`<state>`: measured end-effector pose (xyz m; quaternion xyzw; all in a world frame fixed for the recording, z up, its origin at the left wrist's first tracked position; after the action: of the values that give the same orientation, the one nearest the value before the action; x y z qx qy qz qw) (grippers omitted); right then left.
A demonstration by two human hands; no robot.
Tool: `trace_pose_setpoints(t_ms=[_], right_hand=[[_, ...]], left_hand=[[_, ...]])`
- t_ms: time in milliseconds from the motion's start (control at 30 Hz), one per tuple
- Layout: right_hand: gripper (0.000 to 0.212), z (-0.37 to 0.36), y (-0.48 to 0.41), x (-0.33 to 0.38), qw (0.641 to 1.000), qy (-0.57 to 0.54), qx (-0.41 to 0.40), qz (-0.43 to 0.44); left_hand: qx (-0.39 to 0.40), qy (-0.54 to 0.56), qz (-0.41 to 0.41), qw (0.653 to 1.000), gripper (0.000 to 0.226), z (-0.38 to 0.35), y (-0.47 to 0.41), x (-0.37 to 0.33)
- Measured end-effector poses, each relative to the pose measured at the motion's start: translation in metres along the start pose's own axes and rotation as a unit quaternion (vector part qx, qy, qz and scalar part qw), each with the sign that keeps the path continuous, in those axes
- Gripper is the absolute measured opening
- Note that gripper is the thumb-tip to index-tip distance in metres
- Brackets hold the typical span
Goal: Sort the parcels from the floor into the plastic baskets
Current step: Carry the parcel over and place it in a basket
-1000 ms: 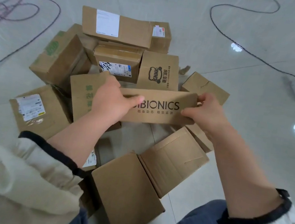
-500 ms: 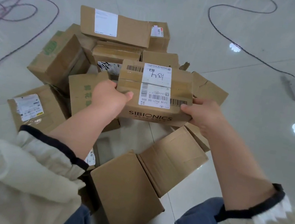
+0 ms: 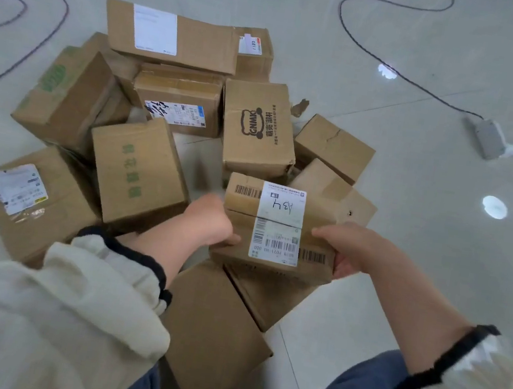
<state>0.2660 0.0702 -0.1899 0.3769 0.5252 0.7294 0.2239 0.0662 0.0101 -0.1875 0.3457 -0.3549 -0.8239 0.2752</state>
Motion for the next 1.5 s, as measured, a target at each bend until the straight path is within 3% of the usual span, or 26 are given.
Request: trace_pose_setpoints(t_ms=[133,200,233,300,400,500,600,700,867,967,1100,1167,1233,1267,1333,1400,1500], right_hand=[[0.016,0.004,-0.002,-0.002,1.0,0.015,-0.02,-0.011],[0.027,0.01,-0.002,0.002,0.992,0.106,-0.063,0.007],[0.038,0.013,-0.002,0.006,0.981,0.154,-0.116,0.037],[0.061,0.016,-0.003,0.014,0.96,0.142,-0.21,0.116],[0.062,0.012,-0.009,0.024,0.917,0.176,-0.267,0.237],[0.053,0.006,-0.018,0.026,0.906,0.281,-0.225,0.224],[0.044,0.003,-0.02,0.024,0.914,0.309,-0.186,0.185],[0.025,0.005,-0.015,0.023,0.919,0.301,-0.187,0.171],[0.03,0.01,-0.01,0.009,0.952,0.285,-0.077,0.083],[0.024,0.008,-0.005,0.005,0.954,0.29,-0.053,0.058],[0.027,0.007,0.0,0.005,0.95,0.305,-0.044,0.041],[0.031,0.007,0.004,0.01,0.93,0.359,-0.056,0.045],[0.045,0.007,0.006,0.017,0.913,0.387,-0.099,0.08],[0.047,0.007,0.004,0.02,0.914,0.374,-0.121,0.106],[0.044,0.0,0.002,0.027,0.92,0.333,-0.131,0.157],[0.034,-0.008,-0.002,0.031,0.923,0.322,-0.117,0.176],[0.021,-0.011,-0.005,0.031,0.928,0.32,-0.126,0.141]], left_hand=[[0.004,-0.015,0.023,1.0,0.045,0.002,-0.007,-0.003],[0.025,-0.01,0.029,0.999,0.047,0.004,-0.009,0.002],[0.036,0.003,0.031,0.999,0.048,0.005,-0.009,0.004],[0.019,0.047,0.021,0.998,0.053,0.009,-0.009,0.007],[-0.026,0.082,0.026,0.996,0.065,0.014,-0.007,0.007],[0.029,0.049,0.08,0.995,0.065,0.006,-0.001,0.01],[0.104,0.098,0.063,0.988,0.047,-0.004,-0.002,0.009],[0.034,0.064,0.008,0.997,0.033,-0.002,-0.007,0.005],[-0.086,-0.004,-0.076,0.993,0.023,0.008,-0.017,0.0],[-0.142,-0.018,-0.104,0.984,0.032,0.004,-0.017,-0.007],[-0.156,-0.039,-0.12,0.98,0.042,-0.002,-0.019,-0.011],[-0.148,0.002,-0.109,0.983,0.056,-0.002,-0.017,-0.012],[-0.134,0.124,-0.027,0.983,0.064,-0.003,-0.011,-0.012],[-0.104,0.202,0.027,0.973,0.058,-0.004,-0.005,-0.011],[0.04,0.317,0.104,0.942,0.036,-0.014,0.008,-0.01],[0.147,0.349,0.111,0.919,0.031,-0.028,0.018,-0.01],[0.105,0.313,0.077,0.941,0.036,-0.037,0.018,-0.011]])
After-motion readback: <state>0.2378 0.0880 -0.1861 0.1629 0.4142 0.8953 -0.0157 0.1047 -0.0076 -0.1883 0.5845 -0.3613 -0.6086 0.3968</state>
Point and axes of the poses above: each hand's wrist, its own y-axis away from the middle knuckle, its own z-axis out of the back of the hand, x = y × z, the point moved 1 cm from there along -y, towards the middle knuckle, and after that the axes turned 8 degrees about x, right-handed, at the moved point
